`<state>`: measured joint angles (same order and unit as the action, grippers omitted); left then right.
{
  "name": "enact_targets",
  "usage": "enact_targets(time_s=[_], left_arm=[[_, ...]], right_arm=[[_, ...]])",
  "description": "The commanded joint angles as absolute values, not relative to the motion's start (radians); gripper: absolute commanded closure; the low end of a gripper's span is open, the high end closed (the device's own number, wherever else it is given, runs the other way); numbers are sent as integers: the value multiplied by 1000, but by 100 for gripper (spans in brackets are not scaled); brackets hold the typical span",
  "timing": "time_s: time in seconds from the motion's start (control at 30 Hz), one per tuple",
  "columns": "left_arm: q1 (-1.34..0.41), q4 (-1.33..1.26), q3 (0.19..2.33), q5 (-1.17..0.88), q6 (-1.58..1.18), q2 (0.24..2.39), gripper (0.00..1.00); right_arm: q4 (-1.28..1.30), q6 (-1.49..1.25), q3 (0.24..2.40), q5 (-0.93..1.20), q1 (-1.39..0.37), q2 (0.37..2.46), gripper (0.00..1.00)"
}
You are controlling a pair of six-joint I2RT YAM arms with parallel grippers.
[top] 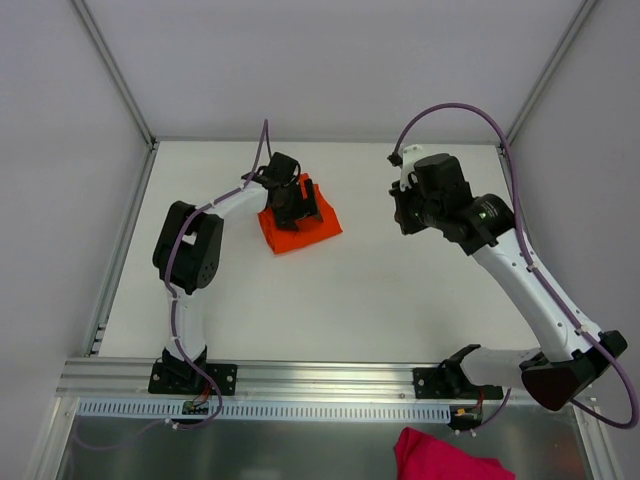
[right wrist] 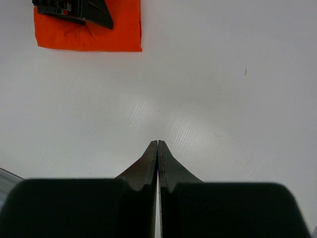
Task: Fold and stack the t-shirts
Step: Fold the long partially folded tshirt into a neat square
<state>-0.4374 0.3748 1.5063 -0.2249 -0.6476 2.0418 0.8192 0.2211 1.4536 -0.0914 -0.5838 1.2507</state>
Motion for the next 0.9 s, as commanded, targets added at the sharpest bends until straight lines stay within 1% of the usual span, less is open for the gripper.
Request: enact_targets(time_s=[0.0,0.1,0.17,0.23,0.33,0.37,0.47,0.5,0.67,0.77,0.8,0.83,0.87], left_arm=[[-436,422,1502,-210,-672,2046,24],[-445,498,1497,-212,-680,2042,28],[-456,650,1511,-146,-716,2046,33],[-459,779,1500,-140,-736,2042,35],[-468,824,1418,-149,-756,1993,41],[-471,830,1396,-147,-759,1979,46],[-482,862,1303,-163,-756,1925,52],[-486,876,1284,-163,-755,1896,52],[-526,929,1154,-166,-739,1787,52],[-532,858,1094,-192,-706,1675,44],[-532,829,1085,-181,-701,1601,41],[-531,801,1081,-148,-698,1564,36],[-531,779,1106,-131,-686,1540,33]], right_arm=[[830,248,1474,-135,-581,1238,99],[833,270,1523,-155,-575,1247,99],[838,278,1561,-163,-569,1255,99],[836,281,1585,-170,-563,1253,99],[842,290,1634,-170,-558,1250,99],[845,293,1646,-170,-557,1249,99],[857,311,1689,-178,-552,1244,99],[859,317,1701,-181,-549,1243,99],[862,325,1691,-170,-535,1247,99],[851,310,1652,-121,-534,1262,99],[845,302,1634,-85,-535,1267,99],[827,292,1612,-62,-535,1276,99],[816,266,1565,-33,-535,1282,99]])
